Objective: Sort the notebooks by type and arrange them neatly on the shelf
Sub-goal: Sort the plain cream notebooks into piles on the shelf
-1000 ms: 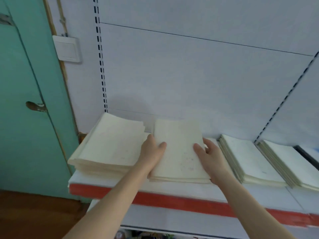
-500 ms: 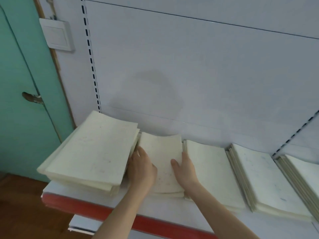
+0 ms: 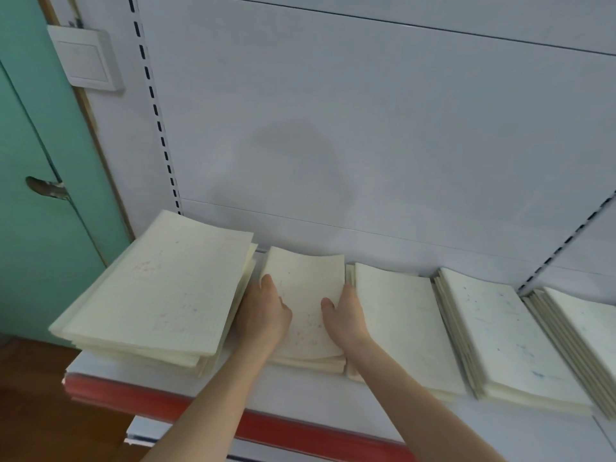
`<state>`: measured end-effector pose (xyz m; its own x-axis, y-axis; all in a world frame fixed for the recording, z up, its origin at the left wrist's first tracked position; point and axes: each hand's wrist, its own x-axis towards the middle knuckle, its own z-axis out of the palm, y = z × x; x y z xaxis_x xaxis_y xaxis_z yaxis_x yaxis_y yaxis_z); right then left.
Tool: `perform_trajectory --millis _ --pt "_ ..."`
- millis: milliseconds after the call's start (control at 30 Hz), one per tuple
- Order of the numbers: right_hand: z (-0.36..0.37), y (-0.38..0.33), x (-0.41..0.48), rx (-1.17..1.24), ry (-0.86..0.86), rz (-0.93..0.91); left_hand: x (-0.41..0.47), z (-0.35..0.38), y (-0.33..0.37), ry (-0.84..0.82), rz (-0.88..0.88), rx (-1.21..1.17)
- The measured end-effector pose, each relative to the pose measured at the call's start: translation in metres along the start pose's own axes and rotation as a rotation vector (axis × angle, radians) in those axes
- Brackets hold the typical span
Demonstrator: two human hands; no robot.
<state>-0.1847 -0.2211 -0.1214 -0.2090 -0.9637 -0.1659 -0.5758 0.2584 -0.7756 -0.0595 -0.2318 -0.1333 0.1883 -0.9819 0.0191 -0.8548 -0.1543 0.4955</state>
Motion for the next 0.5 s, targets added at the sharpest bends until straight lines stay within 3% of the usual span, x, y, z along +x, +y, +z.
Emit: perform_trajectory --millis 200,367,500 --pt "-0.004 0.000 -0.002 -0.062 -0.011 -0.047 -0.018 -0.007 0.004 0.036 0.177 0.193" --pt "-0.031 -0.015 0.002 -0.274 0.053 -0.254 -0.064 -0.021 0.005 0.007 0.364 0.279" --pt "-0.049 -0.031 -0.001 -0.422 0.107 -0.342 -0.093 -0.041 0.000 0.190 0.577 0.243"
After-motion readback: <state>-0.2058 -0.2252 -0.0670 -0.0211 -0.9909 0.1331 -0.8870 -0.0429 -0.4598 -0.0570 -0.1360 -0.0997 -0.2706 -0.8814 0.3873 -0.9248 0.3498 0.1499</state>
